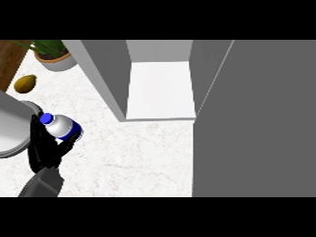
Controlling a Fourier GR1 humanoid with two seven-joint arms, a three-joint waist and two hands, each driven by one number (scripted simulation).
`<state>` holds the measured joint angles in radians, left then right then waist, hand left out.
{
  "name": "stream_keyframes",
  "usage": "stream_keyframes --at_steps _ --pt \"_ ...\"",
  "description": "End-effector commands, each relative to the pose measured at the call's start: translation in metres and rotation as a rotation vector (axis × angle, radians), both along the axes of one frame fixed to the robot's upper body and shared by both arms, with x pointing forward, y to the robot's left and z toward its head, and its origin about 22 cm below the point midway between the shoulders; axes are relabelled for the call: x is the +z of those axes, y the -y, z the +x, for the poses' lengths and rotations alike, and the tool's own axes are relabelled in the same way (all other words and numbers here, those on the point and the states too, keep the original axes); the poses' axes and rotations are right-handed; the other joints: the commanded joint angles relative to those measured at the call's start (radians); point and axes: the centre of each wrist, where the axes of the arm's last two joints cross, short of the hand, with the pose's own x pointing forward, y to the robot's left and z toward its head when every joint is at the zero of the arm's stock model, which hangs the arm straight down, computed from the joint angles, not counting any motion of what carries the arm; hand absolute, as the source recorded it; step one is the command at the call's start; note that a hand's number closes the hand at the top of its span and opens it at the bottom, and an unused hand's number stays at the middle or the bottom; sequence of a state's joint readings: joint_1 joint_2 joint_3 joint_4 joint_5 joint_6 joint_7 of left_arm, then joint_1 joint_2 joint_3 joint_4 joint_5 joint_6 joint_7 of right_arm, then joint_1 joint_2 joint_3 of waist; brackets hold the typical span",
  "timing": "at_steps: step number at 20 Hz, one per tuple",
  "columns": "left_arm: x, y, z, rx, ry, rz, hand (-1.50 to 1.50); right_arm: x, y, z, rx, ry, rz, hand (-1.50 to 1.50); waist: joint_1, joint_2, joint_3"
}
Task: Pick up the bottled water, place it into the cabinet and close the cabinet
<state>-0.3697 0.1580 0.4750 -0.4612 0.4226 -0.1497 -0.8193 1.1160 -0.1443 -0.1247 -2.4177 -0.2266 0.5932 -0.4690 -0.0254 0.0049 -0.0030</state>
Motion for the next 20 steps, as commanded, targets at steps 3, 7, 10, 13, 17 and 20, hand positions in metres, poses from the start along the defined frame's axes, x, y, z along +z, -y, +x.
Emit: stream_keyframes --at_steps 3,7,10,13,17,20 --pt "0.001 0.002 0.011 0.000 0.074 -0.032 1.50 0.033 -0.004 0.006 0.042 0.070 0.014 -1.50 -0.003 0.006 -0.001" --pt "0.001 0.009 0.014 0.016 0.072 -0.037 1.50 0.034 -0.009 -0.004 0.039 0.065 -0.004 -1.50 -0.007 -0.001 0.000" --pt "0.015 0.003 0.031 -0.007 0.083 -0.034 1.50 0.034 -0.003 -0.001 0.031 0.070 0.012 -1.50 -0.002 0.002 0.000" --pt "0.004 0.038 0.027 -0.002 0.142 0.053 1.50 0.035 -0.004 -0.002 0.034 0.054 -0.014 -1.50 0.003 -0.002 0.001" --pt "-0.006 0.076 0.020 -0.295 0.147 0.030 1.50 0.036 -0.014 -0.002 0.032 0.081 0.002 -1.50 0.006 -0.009 0.002" --pt "-0.002 0.079 0.023 -0.375 0.178 0.032 1.50 0.028 -0.014 0.001 0.015 0.068 0.005 -1.50 0.015 -0.008 0.002"
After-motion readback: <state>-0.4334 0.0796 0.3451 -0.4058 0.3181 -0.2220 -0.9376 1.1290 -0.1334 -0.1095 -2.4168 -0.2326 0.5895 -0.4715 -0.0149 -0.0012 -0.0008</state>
